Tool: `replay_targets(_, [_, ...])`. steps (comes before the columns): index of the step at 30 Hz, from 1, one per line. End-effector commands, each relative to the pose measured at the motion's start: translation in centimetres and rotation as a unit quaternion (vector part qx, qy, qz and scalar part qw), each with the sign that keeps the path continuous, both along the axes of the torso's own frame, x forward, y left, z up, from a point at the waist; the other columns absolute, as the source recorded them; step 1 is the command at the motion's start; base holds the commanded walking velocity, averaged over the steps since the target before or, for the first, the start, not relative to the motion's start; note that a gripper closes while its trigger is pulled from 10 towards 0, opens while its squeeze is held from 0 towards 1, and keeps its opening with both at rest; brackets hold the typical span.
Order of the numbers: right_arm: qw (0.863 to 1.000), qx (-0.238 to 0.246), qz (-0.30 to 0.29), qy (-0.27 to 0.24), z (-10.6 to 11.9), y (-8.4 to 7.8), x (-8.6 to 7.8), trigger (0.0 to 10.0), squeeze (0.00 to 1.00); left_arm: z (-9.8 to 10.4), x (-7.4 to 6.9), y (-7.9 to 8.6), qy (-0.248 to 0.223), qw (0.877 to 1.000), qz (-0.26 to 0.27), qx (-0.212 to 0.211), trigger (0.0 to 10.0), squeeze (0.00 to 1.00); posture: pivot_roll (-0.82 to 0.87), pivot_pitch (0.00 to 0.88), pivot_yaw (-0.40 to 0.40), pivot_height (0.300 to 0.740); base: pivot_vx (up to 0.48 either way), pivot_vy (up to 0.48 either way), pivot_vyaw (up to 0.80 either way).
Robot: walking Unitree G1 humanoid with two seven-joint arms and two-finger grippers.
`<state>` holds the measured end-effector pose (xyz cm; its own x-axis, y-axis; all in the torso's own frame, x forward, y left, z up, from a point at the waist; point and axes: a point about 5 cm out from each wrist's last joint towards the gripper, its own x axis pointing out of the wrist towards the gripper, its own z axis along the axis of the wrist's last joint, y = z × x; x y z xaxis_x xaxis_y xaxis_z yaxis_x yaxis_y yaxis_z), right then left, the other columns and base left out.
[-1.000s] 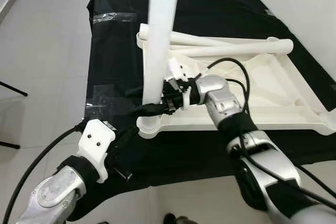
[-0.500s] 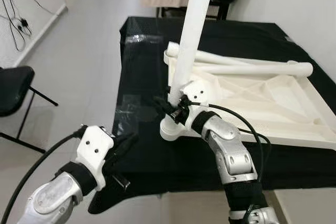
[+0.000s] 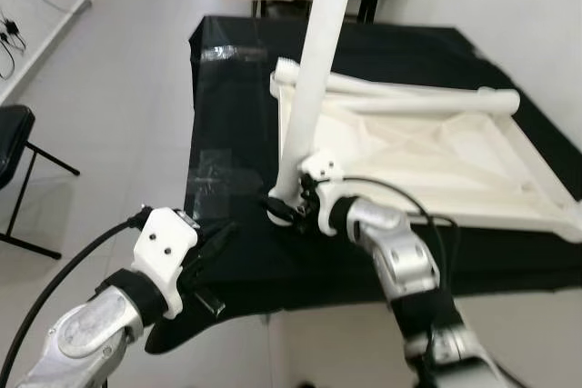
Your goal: Building children table
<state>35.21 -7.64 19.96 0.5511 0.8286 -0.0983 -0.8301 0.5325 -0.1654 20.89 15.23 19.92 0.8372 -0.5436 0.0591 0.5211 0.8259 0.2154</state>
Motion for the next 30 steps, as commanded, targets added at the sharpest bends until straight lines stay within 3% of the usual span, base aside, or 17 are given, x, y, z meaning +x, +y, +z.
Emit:
replay_targets(1, [0.995,0.027,0.088,-0.033,1.7,0.4,0.2,10.0,0.00,-0.4,0.0,-0.1,0.010,1.000,0.000,0.005,10.0,0.00,0.17,0.218,-0.140,0.740,0.000,0.000,0.00])
replay_targets(8, [0.983,0.008,0.178,-0.031,2.6,0.5,0.8,9.8,0.00,-0.4,-0.1,-0.2,0.008,1.000,0.002,0.003,10.0,0.00,0.17,0.215,-0.145,0.740,0.000,0.000,0.00])
replay_targets(9, [0.980,-0.004,0.196,-0.027,2.8,0.6,1.0,6.5,0.00,-0.5,-0.1,-0.3,0.008,1.000,0.002,0.004,10.0,0.00,0.18,0.215,-0.149,0.740,0.000,0.000,0.00])
replay_targets(11, [0.978,-0.011,0.205,-0.024,2.9,0.6,1.1,6.5,0.00,-0.5,-0.1,-0.3,0.008,1.000,0.001,0.004,10.0,0.00,0.18,0.216,-0.150,0.740,0.000,0.000,0.00])
replay_targets(12, [0.976,-0.009,0.215,-0.021,3.1,0.7,1.1,2.7,0.00,-0.5,-0.1,-0.4,0.008,1.000,0.002,0.003,10.0,0.00,0.18,0.216,-0.150,0.740,0.000,0.000,0.00])
replay_targets(13, [0.976,-0.009,0.215,-0.021,3.1,0.7,1.1,2.7,0.00,-0.5,-0.1,-0.4,0.008,1.000,0.002,0.003,10.0,0.00,0.18,0.216,-0.150,0.740,0.000,0.000,0.00])
replay_targets(14, [0.974,-0.007,0.228,-0.017,3.4,0.7,1.2,0.0,0.00,-0.4,-0.1,-0.4,0.007,1.000,0.003,0.003,10.0,0.00,0.19,0.216,-0.151,0.740,0.000,0.000,0.00])
replay_targets(25, [0.970,0.001,0.245,-0.011,3.0,0.6,1.7,0.0,0.00,-0.5,-0.3,-0.4,0.009,1.000,0.005,0.006,10.0,0.00,0.18,0.221,-0.147,0.740,0.000,0.000,0.00])
replay_targets(28, [0.977,-0.012,0.211,-0.023,2.5,-0.2,2.0,0.0,0.00,-0.5,-0.3,-0.4,0.008,1.000,0.005,0.006,10.0,0.00,0.17,0.222,-0.145,0.740,0.000,0.000,0.00])
replay_targets(30, [0.989,-0.015,0.142,-0.040,2.5,-1.4,2.5,0.0,0.00,-0.4,-0.3,-0.3,0.008,1.000,0.005,0.006,10.0,0.00,0.16,0.224,-0.140,0.740,0.000,0.000,0.00])
